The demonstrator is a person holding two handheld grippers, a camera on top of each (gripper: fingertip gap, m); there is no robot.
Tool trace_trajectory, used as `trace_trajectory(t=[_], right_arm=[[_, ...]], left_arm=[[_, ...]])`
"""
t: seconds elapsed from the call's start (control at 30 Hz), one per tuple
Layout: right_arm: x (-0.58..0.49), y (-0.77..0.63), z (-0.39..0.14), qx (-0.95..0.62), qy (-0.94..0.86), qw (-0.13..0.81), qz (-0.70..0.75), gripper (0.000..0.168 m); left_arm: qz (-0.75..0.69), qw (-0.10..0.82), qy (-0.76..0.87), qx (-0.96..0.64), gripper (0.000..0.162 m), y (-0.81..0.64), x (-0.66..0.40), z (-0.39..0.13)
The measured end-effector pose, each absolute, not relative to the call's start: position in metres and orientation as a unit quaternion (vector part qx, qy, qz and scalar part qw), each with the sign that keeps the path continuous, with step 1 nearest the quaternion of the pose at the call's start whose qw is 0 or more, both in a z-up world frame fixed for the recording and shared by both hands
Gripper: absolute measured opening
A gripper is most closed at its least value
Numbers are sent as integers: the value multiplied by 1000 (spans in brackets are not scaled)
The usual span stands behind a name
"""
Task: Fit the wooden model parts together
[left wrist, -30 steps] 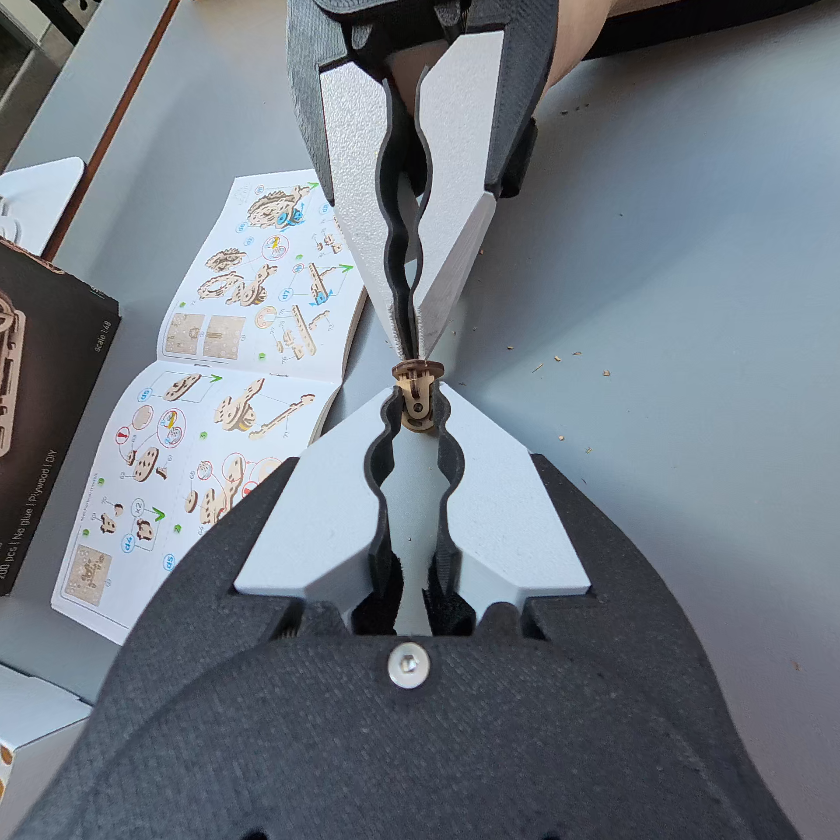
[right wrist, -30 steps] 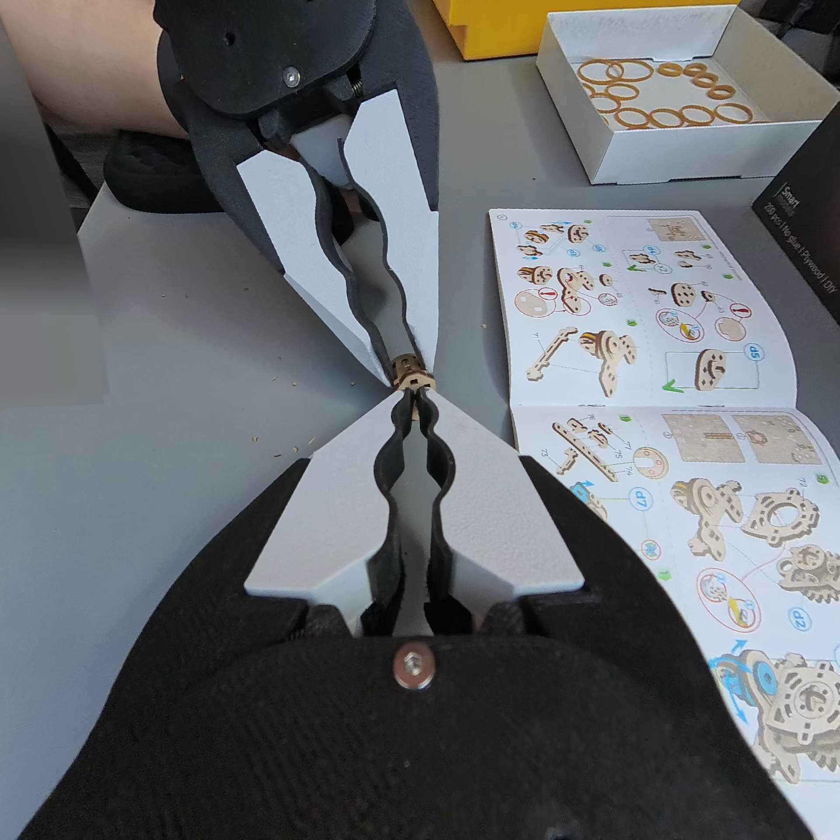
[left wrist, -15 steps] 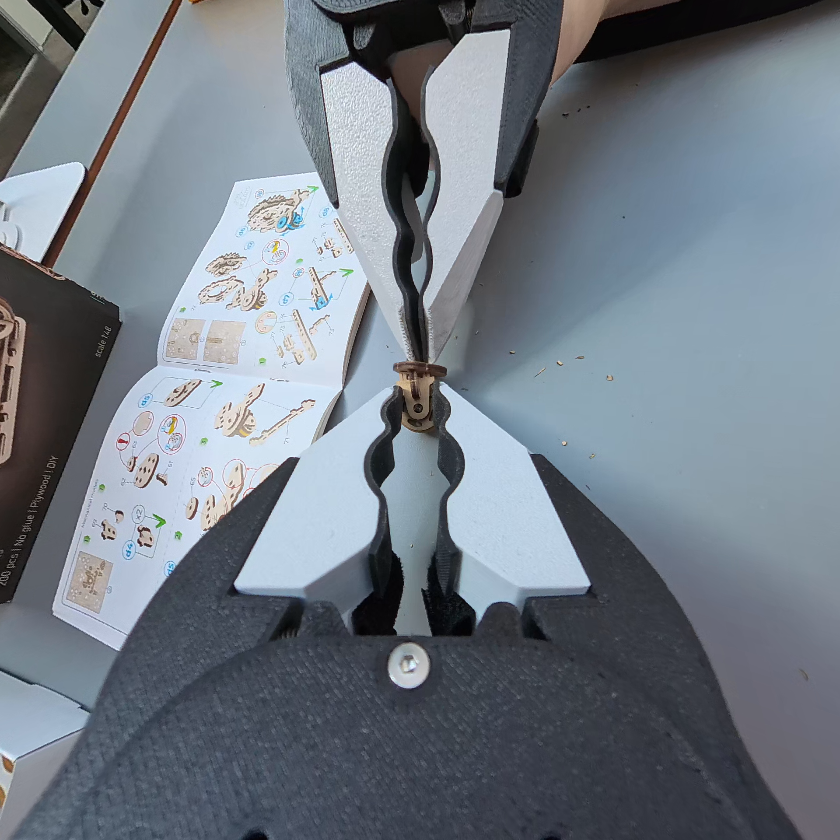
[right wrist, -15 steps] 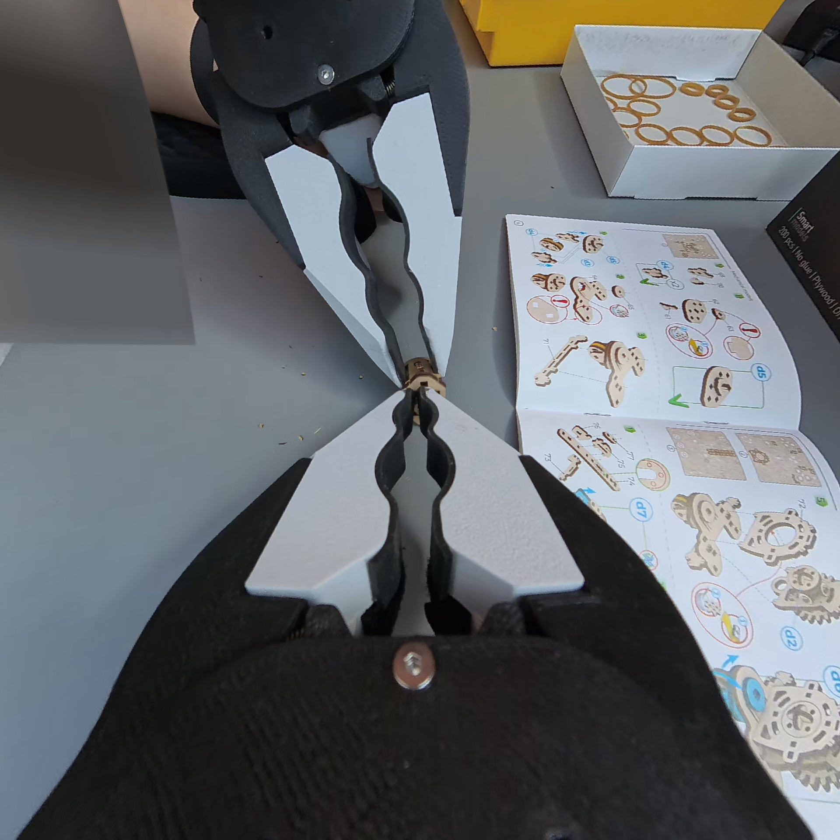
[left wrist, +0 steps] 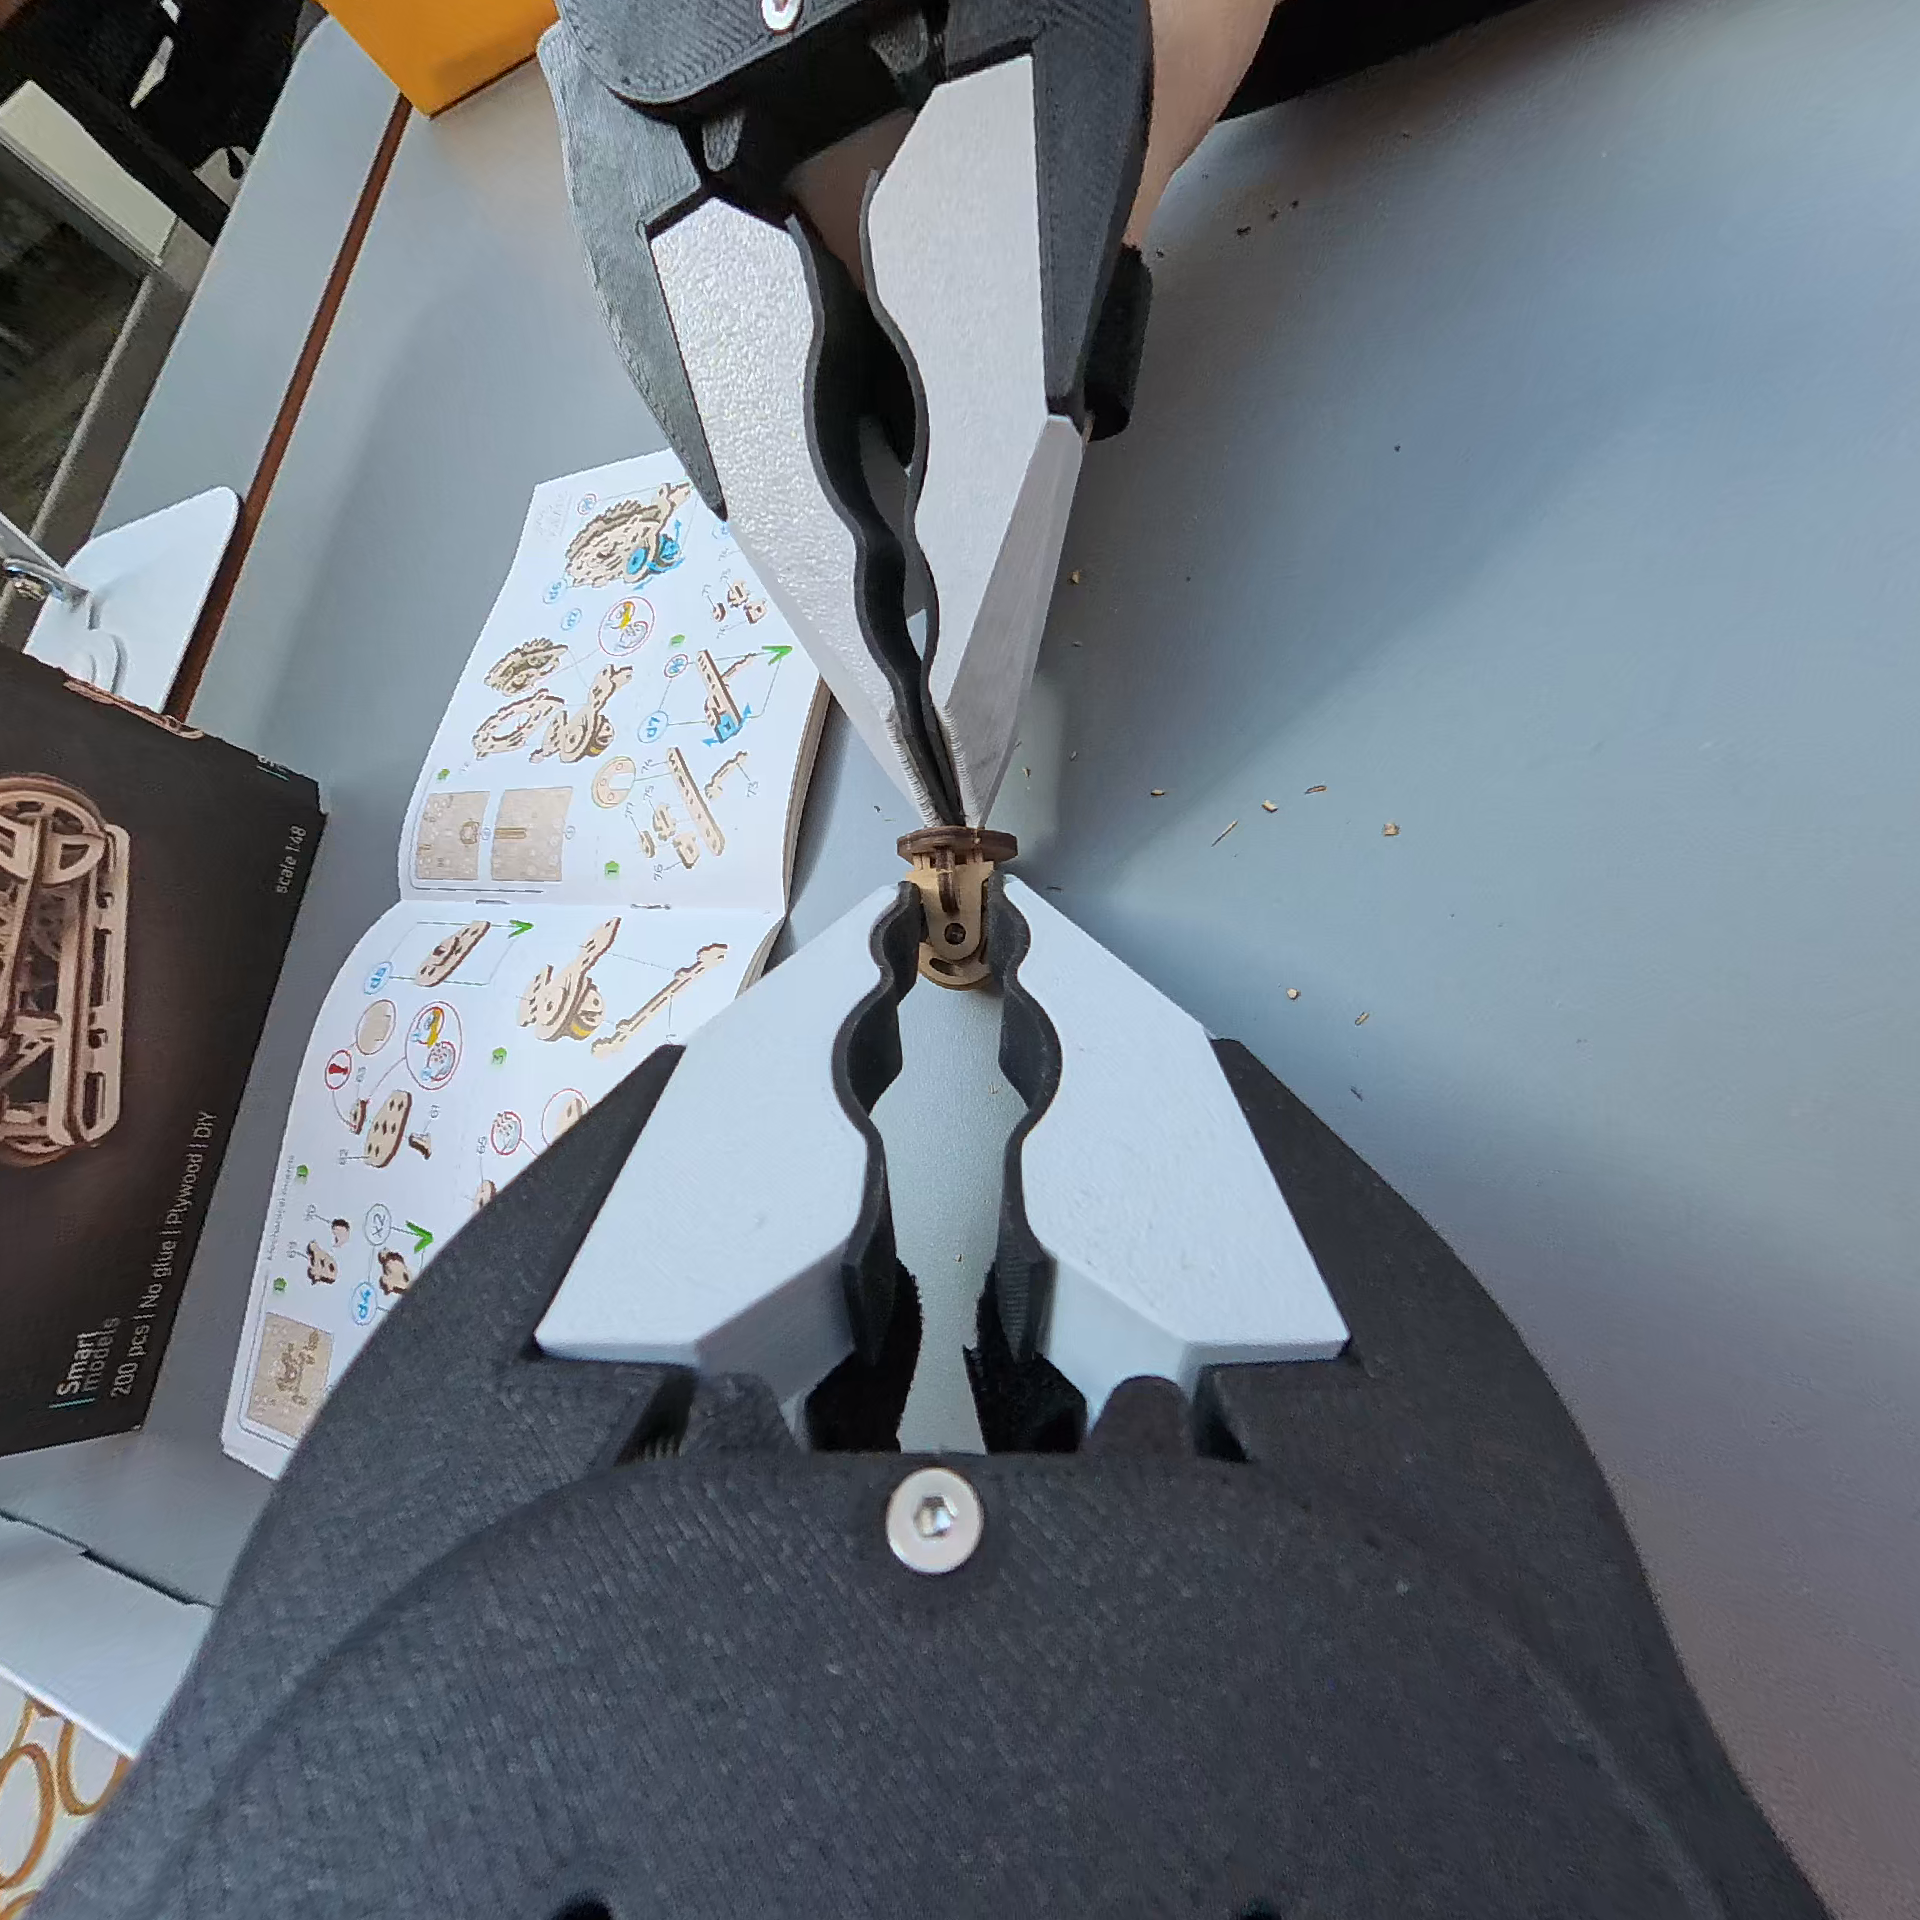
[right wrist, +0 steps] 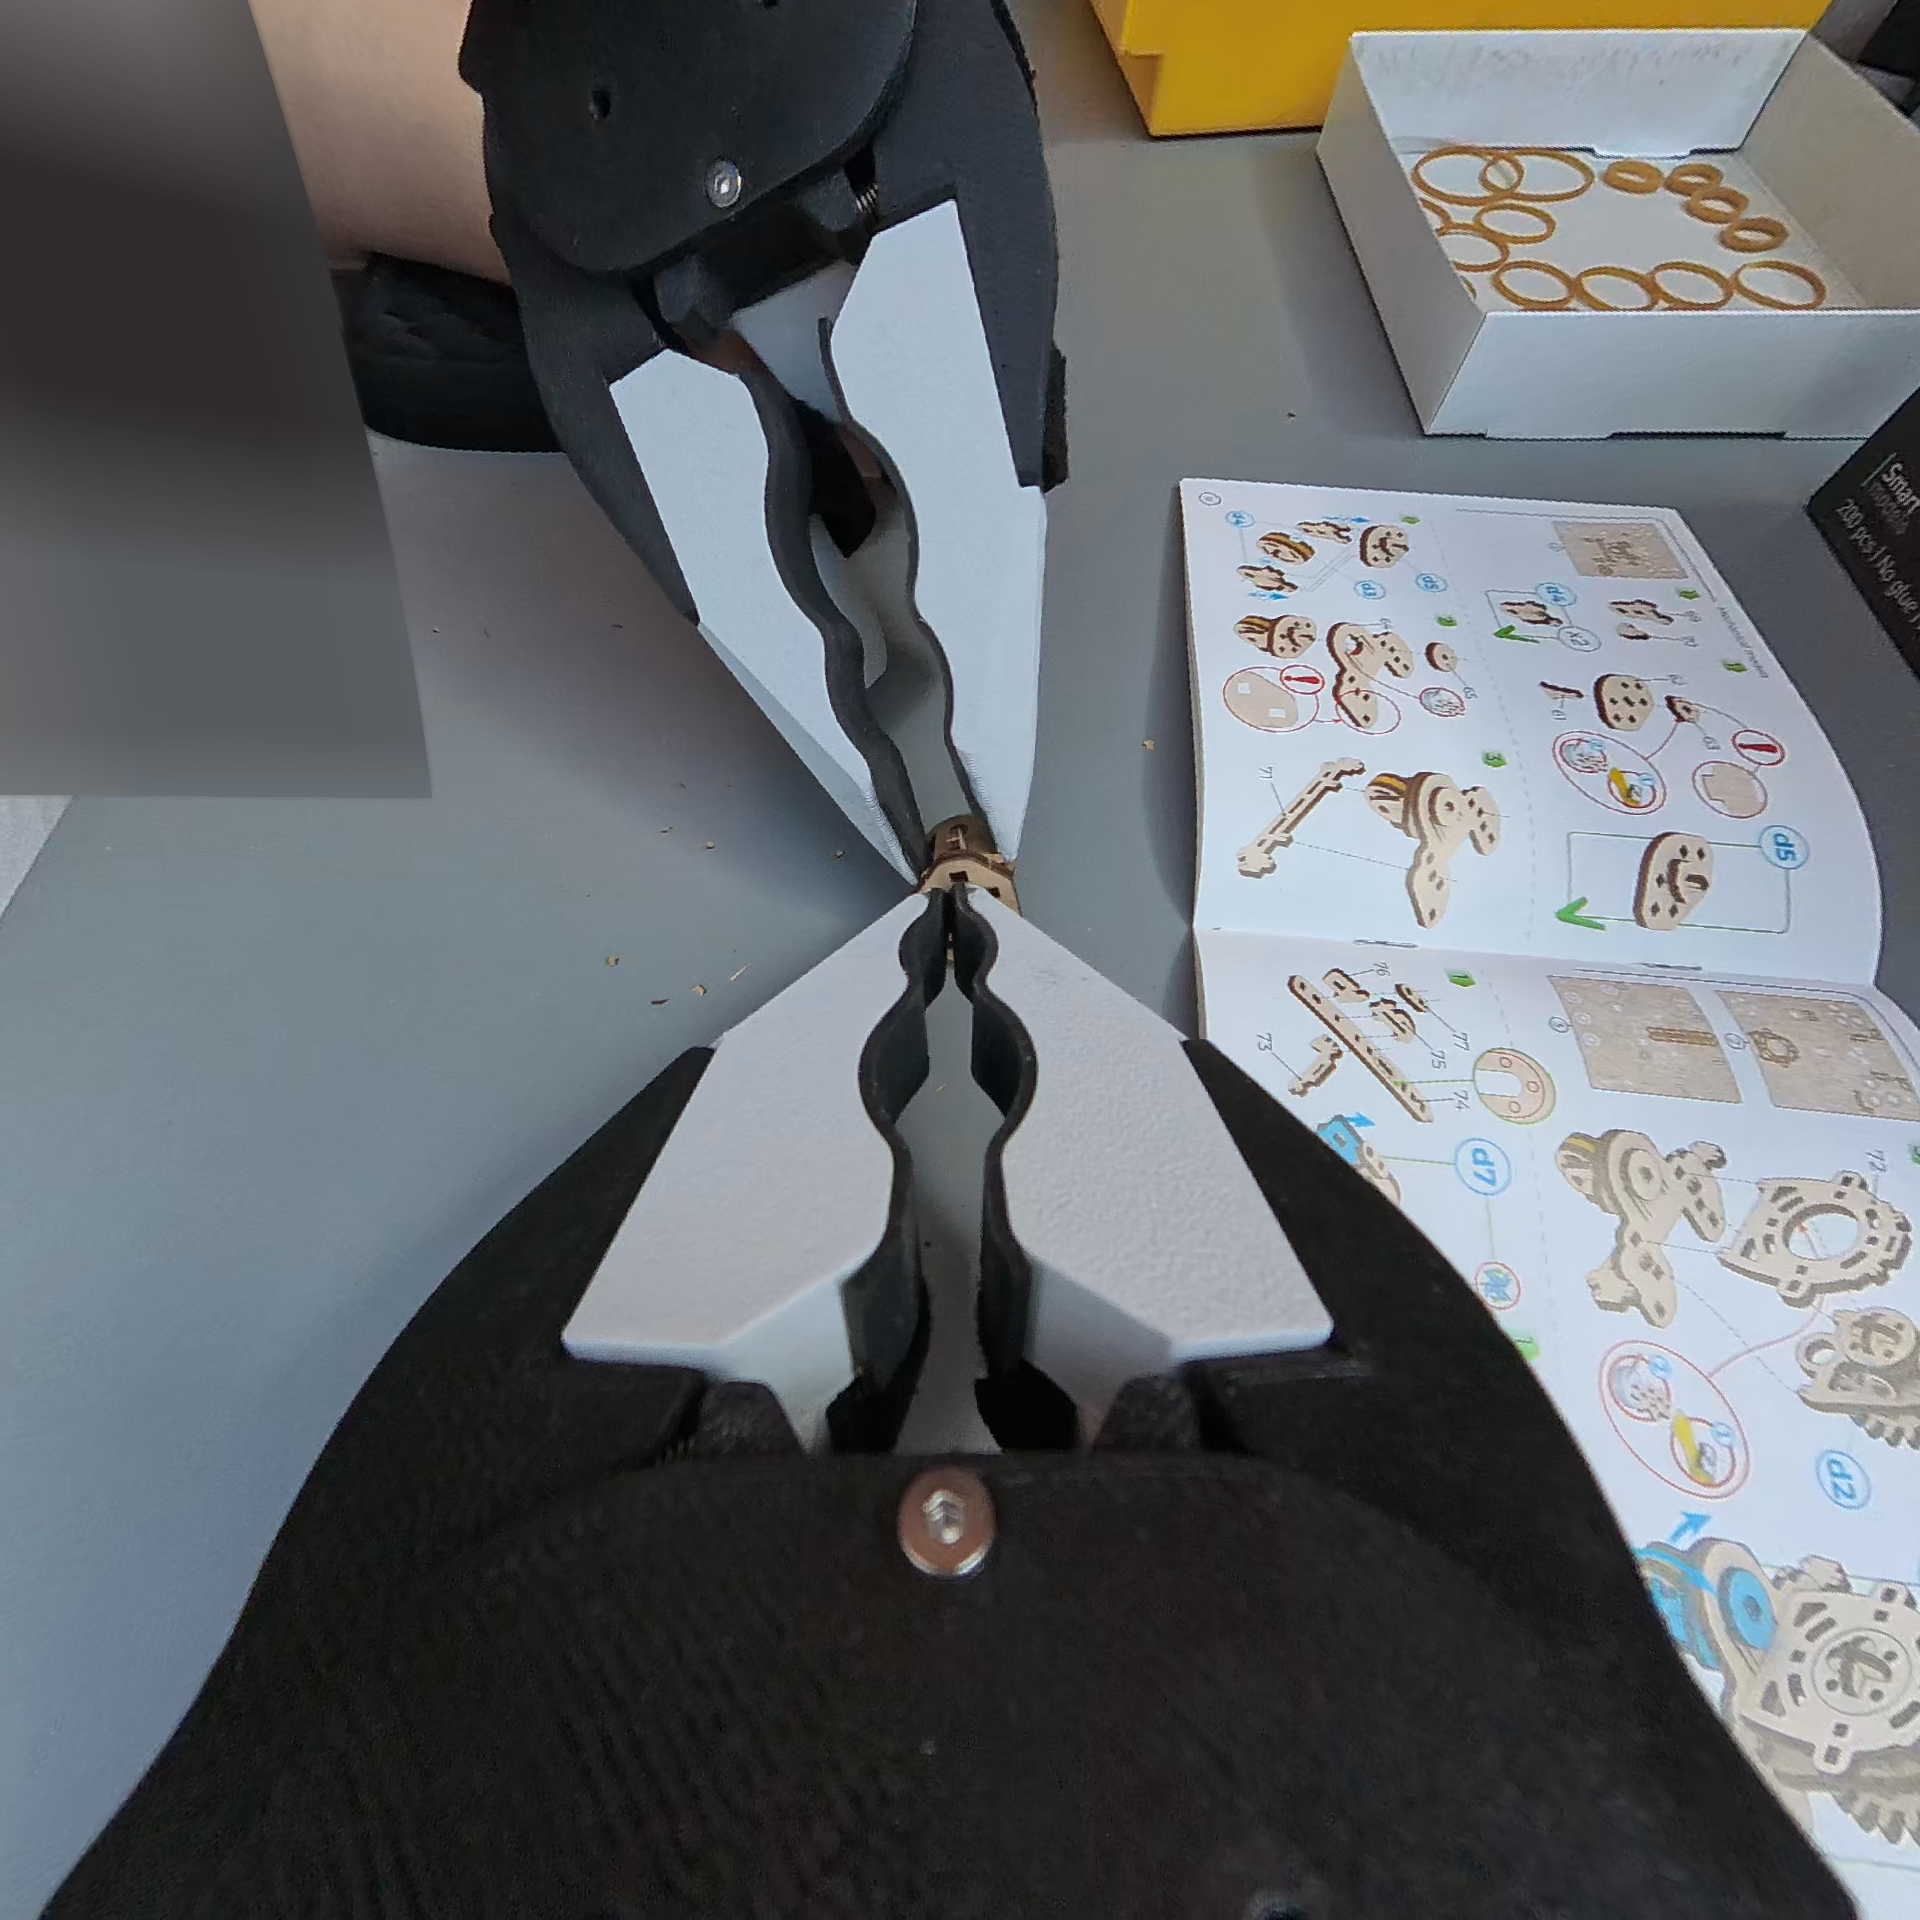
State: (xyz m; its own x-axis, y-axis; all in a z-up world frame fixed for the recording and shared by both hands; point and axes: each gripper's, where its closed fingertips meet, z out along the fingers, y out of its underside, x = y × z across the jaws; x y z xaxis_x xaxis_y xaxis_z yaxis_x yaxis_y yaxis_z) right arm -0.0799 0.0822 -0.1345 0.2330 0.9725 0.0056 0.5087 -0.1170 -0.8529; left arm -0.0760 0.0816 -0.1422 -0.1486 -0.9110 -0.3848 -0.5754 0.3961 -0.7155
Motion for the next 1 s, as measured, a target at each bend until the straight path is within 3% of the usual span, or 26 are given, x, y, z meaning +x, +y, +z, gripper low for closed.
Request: trace_trajectory(t=[0.03,1.0], right_arm=[[-80,82,-134,-684,-542,384,303,0],[-76,77,-136,-658,-585,397,258,0]], left_arm=[[-204,408,731,-508,10,81,-76,-142],[-150,435,768,-446,11,78,-73,-144]])
